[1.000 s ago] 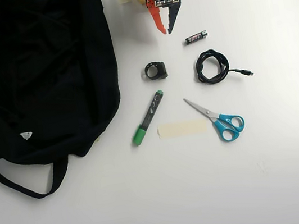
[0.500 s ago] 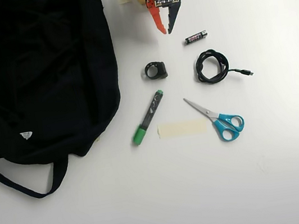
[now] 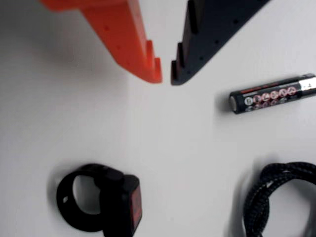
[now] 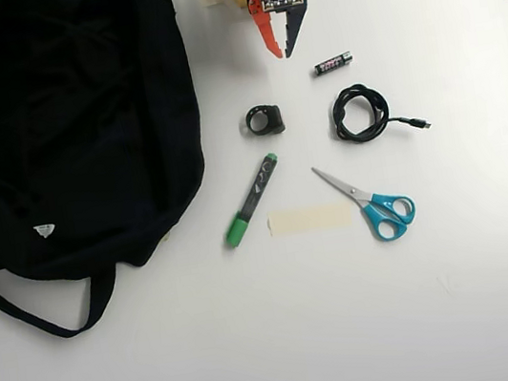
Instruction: Put the green marker into the black bag
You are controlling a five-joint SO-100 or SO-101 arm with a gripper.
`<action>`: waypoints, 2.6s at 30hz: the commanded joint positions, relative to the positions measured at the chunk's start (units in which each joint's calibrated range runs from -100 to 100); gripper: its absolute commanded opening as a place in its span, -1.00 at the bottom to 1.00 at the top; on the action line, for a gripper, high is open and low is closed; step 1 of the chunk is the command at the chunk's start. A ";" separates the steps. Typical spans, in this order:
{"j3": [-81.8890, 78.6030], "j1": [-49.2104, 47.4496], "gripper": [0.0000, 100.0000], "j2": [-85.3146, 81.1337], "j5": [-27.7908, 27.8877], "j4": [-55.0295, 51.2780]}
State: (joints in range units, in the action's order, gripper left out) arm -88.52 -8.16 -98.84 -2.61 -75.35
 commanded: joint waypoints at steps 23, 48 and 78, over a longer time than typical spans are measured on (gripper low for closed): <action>6.13 -0.89 -0.95 6.06 -0.38 29.36; 54.56 -2.17 -0.95 54.44 -0.06 42.71; 85.83 3.07 -0.95 93.94 3.24 58.39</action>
State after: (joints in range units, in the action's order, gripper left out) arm -4.80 -5.36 -6.27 -1.00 -20.74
